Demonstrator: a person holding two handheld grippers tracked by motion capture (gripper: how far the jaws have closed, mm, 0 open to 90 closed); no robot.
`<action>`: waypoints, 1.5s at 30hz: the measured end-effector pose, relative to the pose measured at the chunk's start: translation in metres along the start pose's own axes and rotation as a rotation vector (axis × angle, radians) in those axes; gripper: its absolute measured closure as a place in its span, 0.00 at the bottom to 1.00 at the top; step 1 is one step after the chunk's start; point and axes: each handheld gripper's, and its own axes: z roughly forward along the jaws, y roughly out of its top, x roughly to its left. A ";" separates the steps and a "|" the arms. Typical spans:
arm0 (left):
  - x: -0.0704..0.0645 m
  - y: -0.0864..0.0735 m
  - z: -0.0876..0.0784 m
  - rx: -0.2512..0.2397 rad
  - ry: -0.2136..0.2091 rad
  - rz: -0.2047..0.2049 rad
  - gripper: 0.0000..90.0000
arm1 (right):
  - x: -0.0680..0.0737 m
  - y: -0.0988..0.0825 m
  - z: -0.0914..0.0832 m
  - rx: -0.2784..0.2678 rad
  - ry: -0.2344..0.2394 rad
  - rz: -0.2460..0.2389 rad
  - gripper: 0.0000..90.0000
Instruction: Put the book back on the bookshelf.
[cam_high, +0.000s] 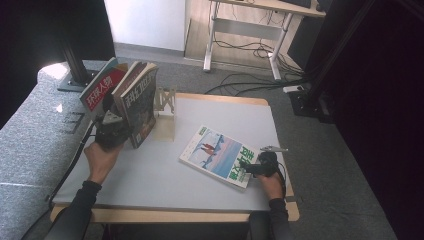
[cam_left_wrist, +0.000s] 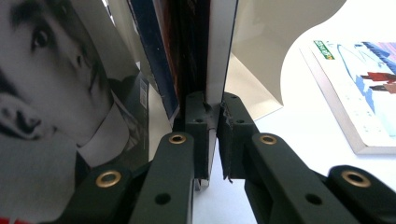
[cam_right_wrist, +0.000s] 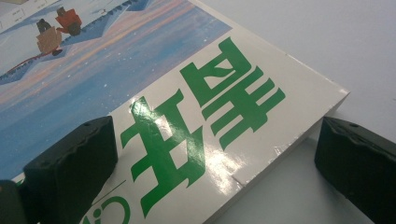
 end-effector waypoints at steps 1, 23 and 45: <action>0.000 0.000 0.001 -0.001 0.002 0.004 0.93 | 0.000 0.000 0.000 0.000 0.000 0.000 0.00; -0.006 -0.009 -0.015 -0.038 -0.009 0.027 0.76 | 0.000 0.000 0.000 -0.001 0.000 0.000 0.00; -0.031 -0.016 -0.007 -0.038 -0.229 0.116 0.33 | 0.000 0.000 0.000 -0.001 0.000 0.000 0.00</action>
